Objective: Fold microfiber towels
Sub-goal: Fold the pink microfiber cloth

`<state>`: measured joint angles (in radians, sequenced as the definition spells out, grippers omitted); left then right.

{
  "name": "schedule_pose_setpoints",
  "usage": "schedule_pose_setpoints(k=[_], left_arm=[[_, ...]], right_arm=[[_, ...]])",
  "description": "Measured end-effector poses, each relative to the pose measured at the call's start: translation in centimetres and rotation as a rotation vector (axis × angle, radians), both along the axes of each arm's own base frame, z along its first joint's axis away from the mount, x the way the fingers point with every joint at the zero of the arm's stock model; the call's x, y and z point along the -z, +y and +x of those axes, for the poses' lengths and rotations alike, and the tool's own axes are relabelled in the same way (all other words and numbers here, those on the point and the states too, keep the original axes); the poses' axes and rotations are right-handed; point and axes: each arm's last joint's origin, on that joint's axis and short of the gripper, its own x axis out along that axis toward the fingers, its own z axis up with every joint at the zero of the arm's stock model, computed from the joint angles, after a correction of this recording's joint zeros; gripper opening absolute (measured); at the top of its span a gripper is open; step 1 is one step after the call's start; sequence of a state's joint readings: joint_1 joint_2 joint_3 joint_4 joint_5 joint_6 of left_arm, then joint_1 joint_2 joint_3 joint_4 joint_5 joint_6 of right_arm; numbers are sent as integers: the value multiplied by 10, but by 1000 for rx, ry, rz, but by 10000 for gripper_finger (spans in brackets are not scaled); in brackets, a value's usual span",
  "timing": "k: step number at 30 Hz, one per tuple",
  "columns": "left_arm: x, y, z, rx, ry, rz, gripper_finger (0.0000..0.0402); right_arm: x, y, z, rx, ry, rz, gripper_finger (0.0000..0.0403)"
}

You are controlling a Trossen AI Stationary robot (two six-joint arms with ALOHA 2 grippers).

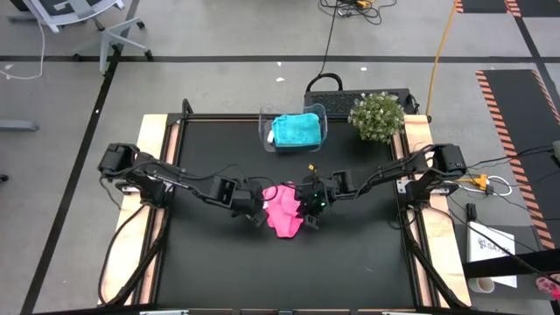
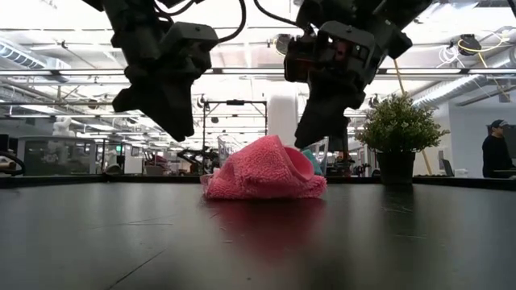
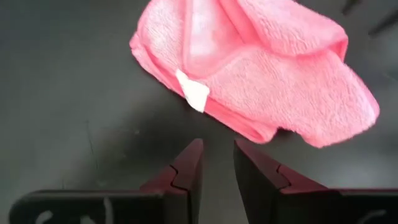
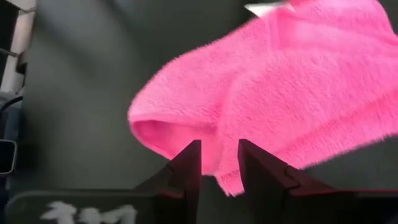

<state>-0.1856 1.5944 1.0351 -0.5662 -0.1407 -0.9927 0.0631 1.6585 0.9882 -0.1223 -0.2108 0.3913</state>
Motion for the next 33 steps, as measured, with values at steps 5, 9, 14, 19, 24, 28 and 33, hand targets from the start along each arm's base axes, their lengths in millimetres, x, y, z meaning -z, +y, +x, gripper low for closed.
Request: schedule_pose_setpoints(k=[5, 9, 14, 19, 24, 28, 33], left_arm=[[0, 6, 1, -16, -2, 3, 90], [0, 8, 2, -16, -1, 6, 90], [0, 9, 2, -17, -1, 8, 90], [0, 9, 2, -17, -2, 8, 90], [0, 9, 2, -17, -3, 7, 90], [-1, 9, 3, -17, -15, 6, 90], [-1, 9, 3, -17, -20, 5, 90]], right_arm=[[-3, 2, 4, -40, -72, -30, 115], [-4, -2, 8, -22, -110, -58, 123], [7, -4, 11, -16, -81, -62, 123], [20, -2, 14, -23, -43, -62, 123], [22, -3, 15, 7, -45, -91, 122], [20, -7, 17, 64, -68, -94, 91], [12, -6, 24, 48, -169, -35, 11]])
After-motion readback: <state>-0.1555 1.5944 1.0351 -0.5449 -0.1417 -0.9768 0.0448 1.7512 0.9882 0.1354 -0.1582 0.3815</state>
